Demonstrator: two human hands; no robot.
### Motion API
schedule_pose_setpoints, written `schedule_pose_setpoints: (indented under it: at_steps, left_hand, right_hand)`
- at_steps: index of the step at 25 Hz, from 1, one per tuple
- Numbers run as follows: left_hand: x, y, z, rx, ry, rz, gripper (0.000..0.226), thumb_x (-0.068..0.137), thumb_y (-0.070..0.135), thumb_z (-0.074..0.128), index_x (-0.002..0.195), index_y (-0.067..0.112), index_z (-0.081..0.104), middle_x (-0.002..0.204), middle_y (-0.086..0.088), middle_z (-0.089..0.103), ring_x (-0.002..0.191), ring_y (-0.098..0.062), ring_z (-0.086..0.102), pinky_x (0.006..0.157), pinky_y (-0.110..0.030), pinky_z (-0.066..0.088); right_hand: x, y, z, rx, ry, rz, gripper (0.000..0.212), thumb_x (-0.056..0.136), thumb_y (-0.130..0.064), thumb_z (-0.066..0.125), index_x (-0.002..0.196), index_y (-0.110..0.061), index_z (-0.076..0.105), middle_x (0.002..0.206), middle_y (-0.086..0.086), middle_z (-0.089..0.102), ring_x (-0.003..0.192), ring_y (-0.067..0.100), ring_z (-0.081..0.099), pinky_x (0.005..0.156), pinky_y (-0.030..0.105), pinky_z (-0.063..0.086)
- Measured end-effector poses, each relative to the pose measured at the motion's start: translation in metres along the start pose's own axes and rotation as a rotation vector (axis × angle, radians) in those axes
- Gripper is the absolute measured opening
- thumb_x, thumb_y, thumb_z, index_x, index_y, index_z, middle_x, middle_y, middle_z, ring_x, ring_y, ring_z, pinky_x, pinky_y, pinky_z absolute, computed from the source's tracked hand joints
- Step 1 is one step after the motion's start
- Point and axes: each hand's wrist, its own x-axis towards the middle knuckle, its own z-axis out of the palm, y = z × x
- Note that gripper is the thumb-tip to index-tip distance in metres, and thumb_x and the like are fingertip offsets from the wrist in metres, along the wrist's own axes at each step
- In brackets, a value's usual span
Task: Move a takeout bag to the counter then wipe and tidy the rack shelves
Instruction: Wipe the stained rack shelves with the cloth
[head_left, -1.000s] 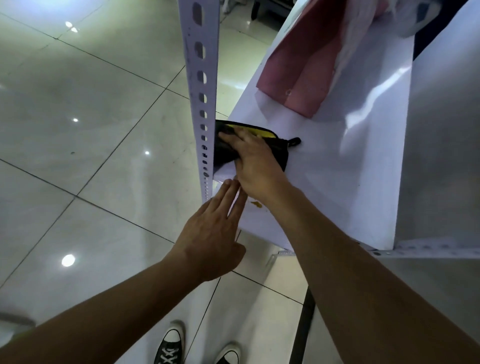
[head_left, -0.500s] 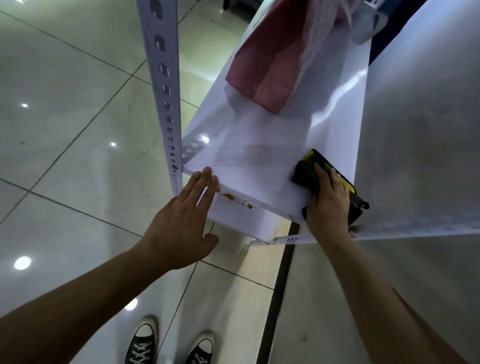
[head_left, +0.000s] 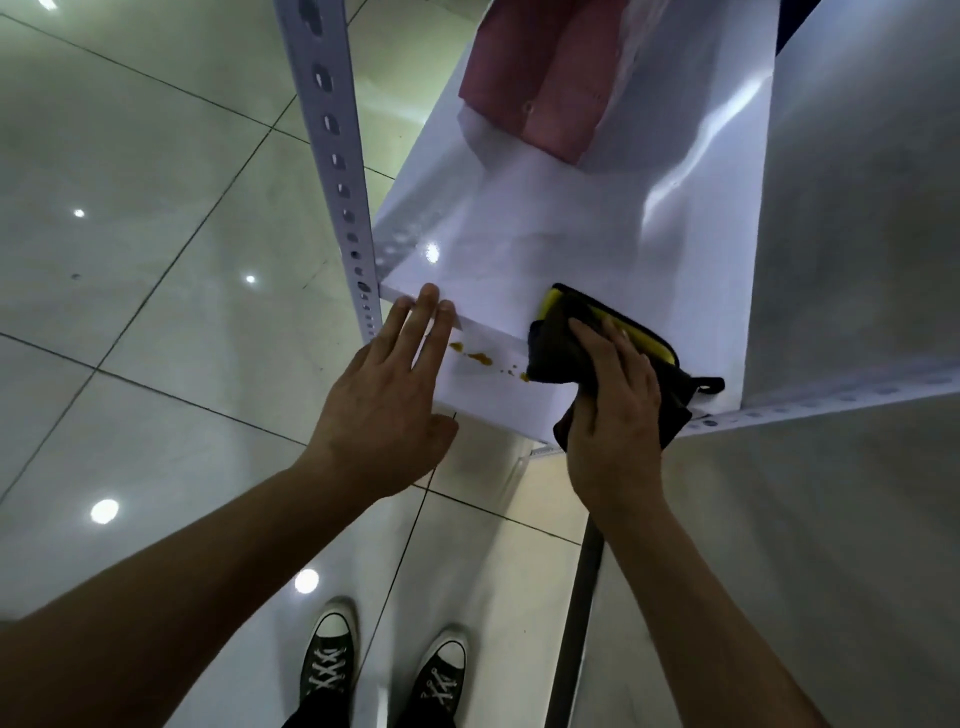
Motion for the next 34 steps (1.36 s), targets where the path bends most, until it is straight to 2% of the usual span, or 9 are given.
schedule_pose_setpoints:
  at_steps: [4,8,15,18,22,24,27,31,34]
  left_hand:
    - [-0.017,0.005,0.023,0.022,0.066,-0.009,0.086,0.087,0.025,0.056,0.157,0.004,0.011,0.167,-0.010,0.002,0.154,-0.028,-0.001,0.120,-0.047,0.025]
    - [-0.047,0.012,0.063,0.027,-0.011,-0.038,0.081,0.086,0.022,0.060,0.156,0.007,0.021,0.166,-0.011,0.011,0.151,-0.034,0.017,0.119,-0.049,0.026]
    - [-0.065,0.015,0.123,0.033,-0.006,-0.023,0.063,0.083,0.021,0.059,0.143,0.007,0.046,0.154,-0.015,0.041,0.141,-0.037,0.038,0.114,-0.049,0.033]
    - [-0.065,0.005,0.156,0.000,-0.026,-0.022,0.062,0.084,0.020,0.062,0.142,0.007,0.047,0.151,-0.016,0.045,0.140,-0.037,0.039,0.115,-0.050,0.034]
    - [-0.045,-0.018,0.217,0.038,-0.059,0.010,0.062,0.086,0.018,0.063,0.144,0.006,0.046,0.151,-0.016,0.045,0.142,-0.036,0.037,0.115,-0.050,0.033]
    - [-0.031,-0.028,0.245,0.043,-0.073,0.031,0.061,0.090,0.020,0.058,0.147,0.007,0.042,0.155,-0.015,0.040,0.145,-0.034,0.033,0.117,-0.049,0.030]
    - [-0.003,-0.044,0.281,0.038,-0.033,0.105,0.062,0.093,0.023,0.053,0.151,0.009,0.036,0.160,-0.013,0.030,0.148,-0.034,0.027,0.119,-0.046,0.026]
    - [0.036,-0.069,0.318,0.063,0.001,0.112,0.072,0.098,0.028,0.046,0.158,0.011,0.012,0.166,-0.015,0.005,0.154,-0.031,0.002,0.123,-0.046,0.016]
    - [0.044,-0.092,0.338,0.129,-0.023,0.088,0.079,0.099,0.037,0.041,0.157,0.012,-0.007,0.164,-0.015,-0.014,0.152,-0.030,-0.014,0.124,-0.045,0.007]
  right_hand:
    - [-0.034,0.024,-0.003,0.142,0.033,-0.089,0.053,0.096,0.000,0.041,0.146,-0.015,0.050,0.152,0.008,0.044,0.144,0.027,0.037,0.118,0.050,0.032]
    - [-0.079,0.041,0.015,0.261,0.054,-0.017,0.048,0.099,-0.006,0.040,0.145,-0.011,0.049,0.151,0.011,0.043,0.141,0.025,0.041,0.117,0.025,0.032]
    - [-0.124,0.094,0.068,0.536,-0.008,0.202,0.058,0.097,0.015,0.038,0.146,-0.015,0.048,0.145,0.008,0.050,0.137,0.024,0.048,0.114,0.053,0.037]
    - [-0.121,0.118,0.094,0.695,-0.037,0.324,0.054,0.104,0.005,0.037,0.146,-0.028,0.048,0.146,-0.001,0.055,0.128,0.010,0.053,0.113,0.045,0.034]
    - [-0.099,0.148,0.137,0.805,-0.014,0.470,0.046,0.105,-0.009,0.046,0.125,-0.048,0.058,0.135,-0.018,0.061,0.133,0.007,0.052,0.113,0.036,0.040]
    - [-0.086,0.161,0.158,0.767,-0.011,0.506,0.042,0.104,-0.008,0.047,0.126,-0.043,0.055,0.131,-0.014,0.062,0.130,0.011,0.053,0.112,0.034,0.041]
    - [-0.054,0.178,0.177,0.660,0.036,0.290,0.039,0.105,-0.007,0.042,0.134,-0.032,0.052,0.132,-0.013,0.061,0.123,0.005,0.056,0.108,0.023,0.041]
    - [0.005,0.216,0.192,0.246,0.166,-0.035,0.040,0.104,-0.009,0.040,0.143,-0.008,0.050,0.134,0.013,0.059,0.123,0.028,0.056,0.109,0.044,0.043]
    - [0.024,0.234,0.214,-0.150,0.124,-0.053,0.048,0.100,-0.007,0.045,0.148,-0.009,0.045,0.146,0.018,0.050,0.132,0.037,0.047,0.112,0.047,0.038]
